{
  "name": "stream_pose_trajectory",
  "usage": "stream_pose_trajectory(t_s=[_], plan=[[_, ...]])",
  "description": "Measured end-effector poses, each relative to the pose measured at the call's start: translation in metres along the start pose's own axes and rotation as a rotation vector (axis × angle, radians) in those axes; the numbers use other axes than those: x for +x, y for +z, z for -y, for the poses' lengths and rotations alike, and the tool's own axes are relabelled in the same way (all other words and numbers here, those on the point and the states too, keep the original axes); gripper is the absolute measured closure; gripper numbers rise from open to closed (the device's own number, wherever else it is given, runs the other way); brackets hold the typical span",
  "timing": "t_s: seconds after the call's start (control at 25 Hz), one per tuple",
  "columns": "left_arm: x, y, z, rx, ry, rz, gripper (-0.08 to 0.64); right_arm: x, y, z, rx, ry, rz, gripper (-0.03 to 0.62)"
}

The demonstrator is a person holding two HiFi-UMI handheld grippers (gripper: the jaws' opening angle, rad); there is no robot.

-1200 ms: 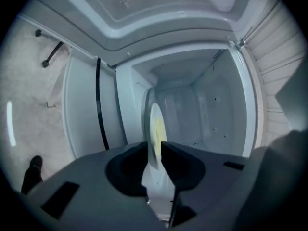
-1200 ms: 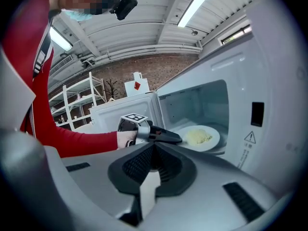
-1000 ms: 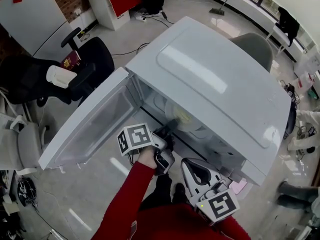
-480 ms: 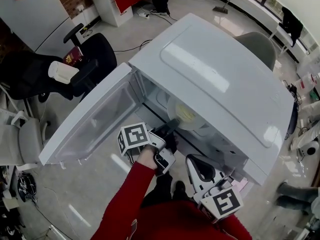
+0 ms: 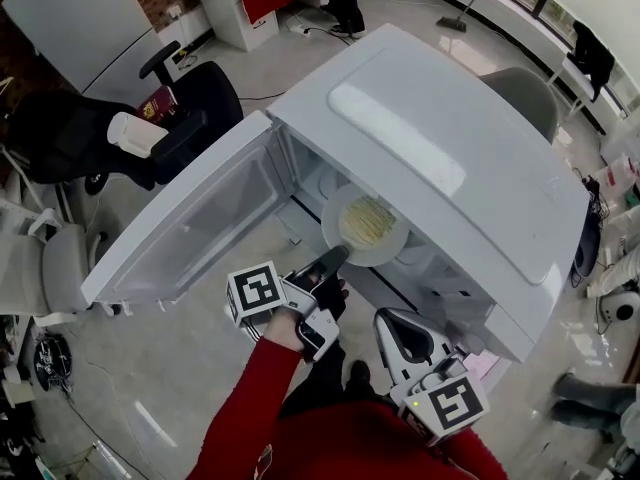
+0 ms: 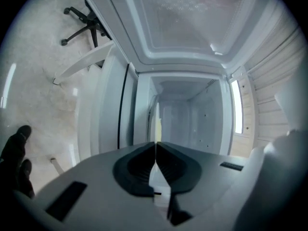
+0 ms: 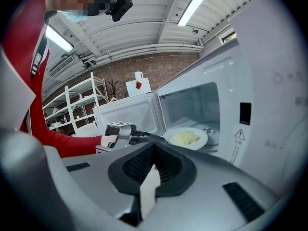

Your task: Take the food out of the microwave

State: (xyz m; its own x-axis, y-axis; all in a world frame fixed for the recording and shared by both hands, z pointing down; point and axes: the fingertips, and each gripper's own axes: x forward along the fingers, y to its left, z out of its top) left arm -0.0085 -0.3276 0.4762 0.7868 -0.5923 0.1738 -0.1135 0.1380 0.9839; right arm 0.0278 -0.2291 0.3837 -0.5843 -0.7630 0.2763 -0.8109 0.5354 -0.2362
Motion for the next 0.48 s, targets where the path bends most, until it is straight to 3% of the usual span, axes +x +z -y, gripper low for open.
stream_pose_trajectory(t_s=[0.16, 0.48], plan=[[-0.019, -0.006, 0.008, -0.011, -0.083, 0.052, 0.541, -0.012, -0.012, -0.007, 0.014, 0.019, -0.052, 0.583], [-0.077, -0.032, 0.018, 0.022, -0.114, 0.153, 0.541, -0.041, -0.025, -0.033, -0.007, 0.097, -0.069, 0.583]])
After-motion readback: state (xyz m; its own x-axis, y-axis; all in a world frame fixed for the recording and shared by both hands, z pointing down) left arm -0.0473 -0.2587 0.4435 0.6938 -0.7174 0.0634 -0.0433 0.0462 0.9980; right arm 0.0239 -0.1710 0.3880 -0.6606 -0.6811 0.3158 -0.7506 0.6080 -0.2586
